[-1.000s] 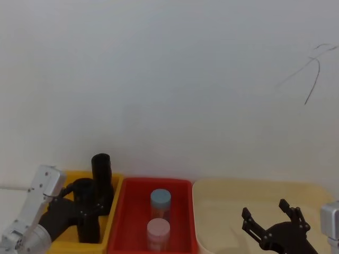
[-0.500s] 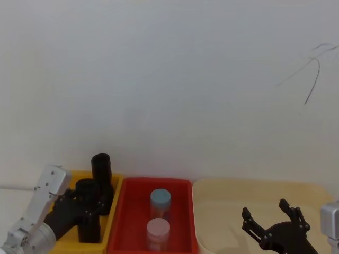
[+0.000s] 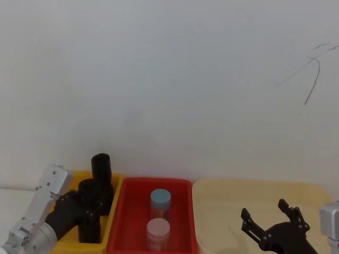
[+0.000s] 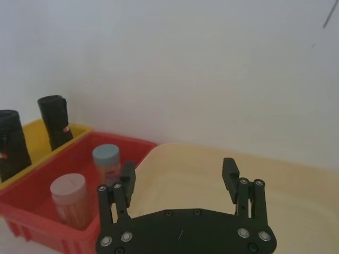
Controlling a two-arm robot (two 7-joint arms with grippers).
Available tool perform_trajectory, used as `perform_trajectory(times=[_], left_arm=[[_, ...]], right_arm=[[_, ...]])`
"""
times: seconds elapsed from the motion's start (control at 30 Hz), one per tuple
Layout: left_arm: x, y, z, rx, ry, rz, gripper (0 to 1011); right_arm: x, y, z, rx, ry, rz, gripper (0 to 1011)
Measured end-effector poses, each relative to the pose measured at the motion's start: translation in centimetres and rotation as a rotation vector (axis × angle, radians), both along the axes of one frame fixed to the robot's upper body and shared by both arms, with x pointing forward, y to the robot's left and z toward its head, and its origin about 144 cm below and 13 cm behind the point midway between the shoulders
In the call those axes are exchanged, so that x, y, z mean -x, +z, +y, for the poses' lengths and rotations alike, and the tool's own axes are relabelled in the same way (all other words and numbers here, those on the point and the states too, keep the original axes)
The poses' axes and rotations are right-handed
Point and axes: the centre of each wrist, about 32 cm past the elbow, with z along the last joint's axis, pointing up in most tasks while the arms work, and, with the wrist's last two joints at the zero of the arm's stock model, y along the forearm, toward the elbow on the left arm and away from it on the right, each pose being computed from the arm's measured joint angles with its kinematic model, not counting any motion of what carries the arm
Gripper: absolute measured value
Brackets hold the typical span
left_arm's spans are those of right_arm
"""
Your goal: Pick up the garbage bag with the one hand and transfer it to the other hand.
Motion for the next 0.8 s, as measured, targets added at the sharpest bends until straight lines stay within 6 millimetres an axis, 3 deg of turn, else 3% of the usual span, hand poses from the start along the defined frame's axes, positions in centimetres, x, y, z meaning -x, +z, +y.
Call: perform_trajectory(times=[0.4, 0.8], left_arm=[[0.6, 2.1, 0.5, -0.007, -0.084, -0.051, 453], [1.1, 6.7, 1.1, 0.006, -0.241, -0.146, 453]], right_arm=[[0.2, 0.9, -0.9, 0.035, 0.104, 0.0, 999], [0.5, 2.6, -1.9, 0.079, 0.269, 0.006, 999]])
